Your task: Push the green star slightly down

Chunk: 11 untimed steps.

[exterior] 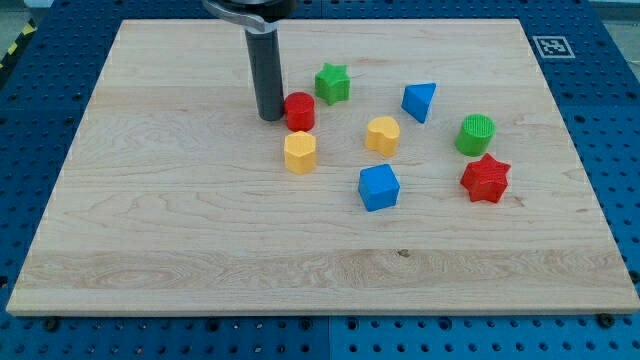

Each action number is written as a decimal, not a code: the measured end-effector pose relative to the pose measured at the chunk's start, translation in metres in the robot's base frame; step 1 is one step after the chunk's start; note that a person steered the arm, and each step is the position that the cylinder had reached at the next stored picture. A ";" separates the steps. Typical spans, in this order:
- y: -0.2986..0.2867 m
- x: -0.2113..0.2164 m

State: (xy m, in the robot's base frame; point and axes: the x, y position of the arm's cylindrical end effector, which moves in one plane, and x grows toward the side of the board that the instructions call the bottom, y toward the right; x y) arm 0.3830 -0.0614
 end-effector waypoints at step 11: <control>0.068 -0.068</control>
State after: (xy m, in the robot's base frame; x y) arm 0.3155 0.0067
